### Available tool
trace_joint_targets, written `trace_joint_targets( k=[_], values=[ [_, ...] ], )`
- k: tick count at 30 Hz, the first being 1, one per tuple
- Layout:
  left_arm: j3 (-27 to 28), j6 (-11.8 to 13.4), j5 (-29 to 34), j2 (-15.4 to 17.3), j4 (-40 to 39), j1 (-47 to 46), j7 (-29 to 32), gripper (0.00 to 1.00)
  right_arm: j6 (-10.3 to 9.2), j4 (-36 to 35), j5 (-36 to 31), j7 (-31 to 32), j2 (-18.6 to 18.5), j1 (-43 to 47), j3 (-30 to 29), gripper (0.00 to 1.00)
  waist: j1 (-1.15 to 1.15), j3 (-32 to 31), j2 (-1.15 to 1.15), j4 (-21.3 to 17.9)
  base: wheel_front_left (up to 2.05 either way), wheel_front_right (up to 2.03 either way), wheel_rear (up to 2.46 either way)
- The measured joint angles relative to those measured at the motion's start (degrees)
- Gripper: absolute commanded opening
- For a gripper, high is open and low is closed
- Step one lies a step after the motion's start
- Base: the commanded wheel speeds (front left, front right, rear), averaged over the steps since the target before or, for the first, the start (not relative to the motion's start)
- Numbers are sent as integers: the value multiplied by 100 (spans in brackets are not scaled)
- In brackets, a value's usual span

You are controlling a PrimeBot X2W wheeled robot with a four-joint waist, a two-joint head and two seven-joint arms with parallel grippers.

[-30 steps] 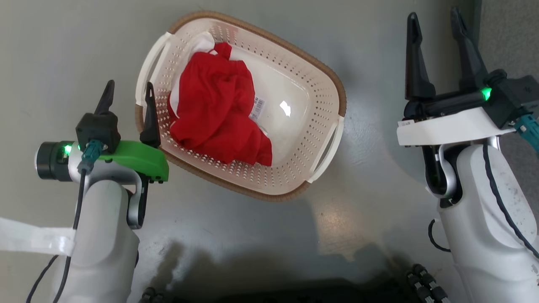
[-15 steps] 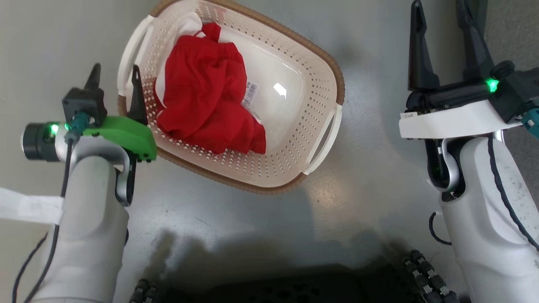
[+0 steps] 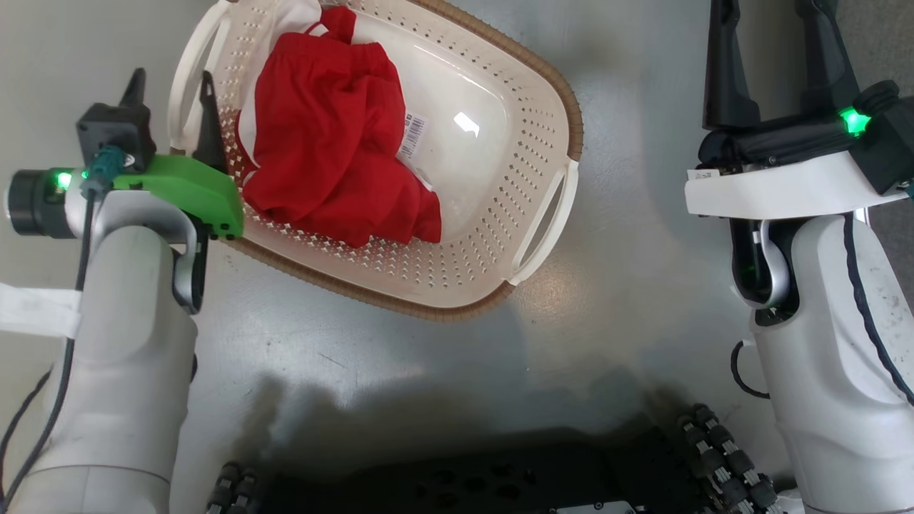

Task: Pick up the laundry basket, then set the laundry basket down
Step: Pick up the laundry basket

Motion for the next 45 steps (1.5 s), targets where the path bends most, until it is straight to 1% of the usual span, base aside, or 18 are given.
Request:
trace_joint_targets(
  k=[4,5,6,8,10,14,15,18,21,25,26,28,29,30,36,45],
  values=[
    [-18,-3,25,13,135,-99,0,100,-1,-9,-3,0,1,0,-31,100,0,36,0,-14,0,0,0],
    [-18,-3,26,14,166,-122,0,95,-1,-11,-4,0,1,0,-35,100,0,41,0,-14,0,0,0],
    [-21,-3,37,18,183,-147,0,84,-1,-11,-4,0,2,0,-37,100,0,45,0,-14,0,0,0],
    [-27,-8,68,19,202,-196,0,75,-1,-11,-4,0,2,0,-45,100,0,51,0,-14,0,0,0],
    [-32,-21,144,19,236,-233,0,71,-1,-11,-4,0,2,0,-47,100,0,54,0,-15,0,0,0],
    [-37,-53,157,18,367,-284,0,56,-1,-23,-4,0,2,0,-51,100,0,61,0,-22,0,0,0],
    [-41,-54,157,18,385,-285,0,50,-1,-29,-4,0,2,0,-52,100,0,63,0,-24,0,0,0],
    [-47,-59,157,18,419,-292,0,43,-1,-36,-4,0,2,0,-60,100,0,72,0,-30,0,0,0],
    [-62,-67,162,14,493,-340,0,31,-1,-36,-4,0,3,0,-80,100,0,78,0,-35,0,0,0],
    [-79,-88,203,16,520,-391,0,22,-1,-36,-4,0,3,0,-82,100,0,79,0,-36,0,0,0],
    [-80,-110,203,16,521,-398,1,19,-1,-36,-4,0,3,0,-82,100,0,79,0,-36,0,0,0],
    [-93,-110,215,16,523,-402,1,6,-1,-36,-4,0,3,0,-82,100,0,75,0,-37,0,0,0],
    [-97,-110,219,15,523,-402,1,2,-1,-36,-4,0,3,0,-82,100,0,72,0,-37,0,0,0],
    [-97,-110,219,15,523,-402,1,0,-1,-36,-4,0,3,0,-82,100,0,72,0,-37,0,0,0],
    [-73,-152,211,-5,506,-405,1,0,-1,-32,-4,0,4,-1,-83,100,0,42,0,-39,0,0,0],
    [75,-152,51,-152,509,-398,2,0,-2,-9,-3,0,5,-29,-85,100,0,-36,0,-38,0,0,0]
  ],
)
